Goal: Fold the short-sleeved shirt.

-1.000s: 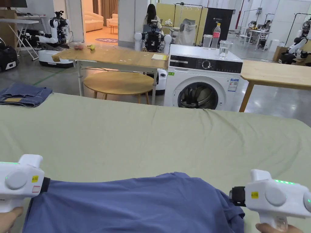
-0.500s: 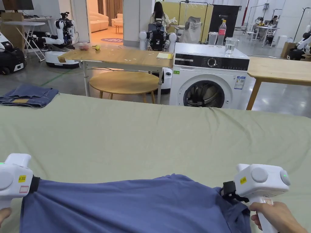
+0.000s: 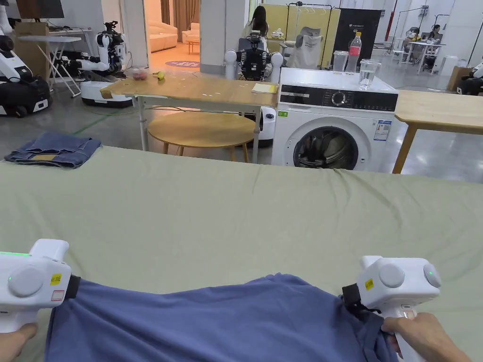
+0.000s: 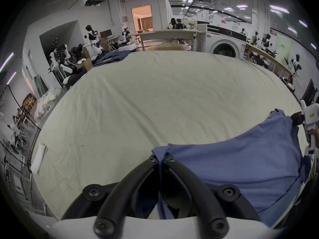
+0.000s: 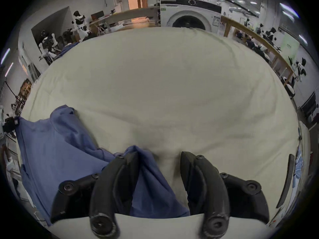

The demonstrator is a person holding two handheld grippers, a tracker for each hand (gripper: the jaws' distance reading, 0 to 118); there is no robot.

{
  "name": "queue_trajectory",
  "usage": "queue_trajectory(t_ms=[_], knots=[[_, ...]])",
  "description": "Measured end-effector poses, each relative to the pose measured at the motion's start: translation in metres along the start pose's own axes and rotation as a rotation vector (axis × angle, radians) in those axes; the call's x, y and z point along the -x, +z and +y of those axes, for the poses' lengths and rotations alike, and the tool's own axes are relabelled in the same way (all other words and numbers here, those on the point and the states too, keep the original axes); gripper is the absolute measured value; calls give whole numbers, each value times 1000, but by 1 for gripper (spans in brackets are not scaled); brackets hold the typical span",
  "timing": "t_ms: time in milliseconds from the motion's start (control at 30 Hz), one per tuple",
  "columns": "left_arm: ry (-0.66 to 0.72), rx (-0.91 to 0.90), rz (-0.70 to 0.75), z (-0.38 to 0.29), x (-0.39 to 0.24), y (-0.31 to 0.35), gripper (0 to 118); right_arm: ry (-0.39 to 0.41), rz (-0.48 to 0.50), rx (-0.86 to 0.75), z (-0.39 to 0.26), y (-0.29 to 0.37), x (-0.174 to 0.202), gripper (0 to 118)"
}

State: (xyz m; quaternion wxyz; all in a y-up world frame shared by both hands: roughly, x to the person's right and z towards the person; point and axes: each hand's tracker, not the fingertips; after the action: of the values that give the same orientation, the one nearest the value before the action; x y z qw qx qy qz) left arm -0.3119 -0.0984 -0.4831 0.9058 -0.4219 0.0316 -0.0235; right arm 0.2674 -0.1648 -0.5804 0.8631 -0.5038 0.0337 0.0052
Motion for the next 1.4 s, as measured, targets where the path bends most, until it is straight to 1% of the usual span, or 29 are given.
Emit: queue_trajectory(t_ms=[33, 67, 100, 133, 167, 200, 300, 400, 433, 567, 700, 800, 867, 1067, 1133, 1233, 1400], knots=[[3, 0, -1, 0, 0, 0, 0, 6, 0, -7, -2, 1, 1, 27], [4, 2, -2, -1, -1, -1, 0, 24, -3, -20, -3, 2, 0, 0], [4, 3, -2, -1, -1, -1, 0, 37, -21, -31, -3, 2, 1, 0], [5, 3, -4, -2, -1, -1, 0, 38, -12, -30, -6, 2, 1, 0], [7, 2, -7, -3, -2, 0, 0, 14, 1, -37, -9, 4, 0, 0], [9, -2, -7, -4, -2, 1, 0, 13, 10, -55, -10, 9, -1, 0], [14, -16, -12, -3, 0, 8, 0, 5, -12, -165, -15, 32, -4, 0], [13, -38, -16, 2, 4, 19, 0, -43, 6, -257, -11, 69, -15, 0], [17, -47, -20, 4, 6, 23, 0, -47, 17, -290, -10, 80, -18, 0], [36, -103, -62, 15, 7, 46, 0, -29, -43, -407, -5, 129, -26, 0], [18, -176, -79, 35, 2, 76, 0, -29, -62, -504, -3, 176, -32, 0], [21, -242, -89, 58, 0, 101, 0, -21, -104, -570, -1, 212, -33, 0], [19, -281, -100, 81, -1, 120, 0, -30, -126, -635, 5, 240, -35, 0], [-18, -395, -86, 147, -7, 170, 0, -46, -186, -760, 30, 311, -35, 0], [-25, -448, -83, 168, -9, 185, 0, -51, -211, -798, 43, 329, -35, 0], [-38, -476, -75, 201, -12, 201, 0, -56, -239, -837, 65, 353, -34, 0], [-59, -521, -50, 252, -15, 213, 0, -53, -284, -864, 112, 369, -38, 0]])
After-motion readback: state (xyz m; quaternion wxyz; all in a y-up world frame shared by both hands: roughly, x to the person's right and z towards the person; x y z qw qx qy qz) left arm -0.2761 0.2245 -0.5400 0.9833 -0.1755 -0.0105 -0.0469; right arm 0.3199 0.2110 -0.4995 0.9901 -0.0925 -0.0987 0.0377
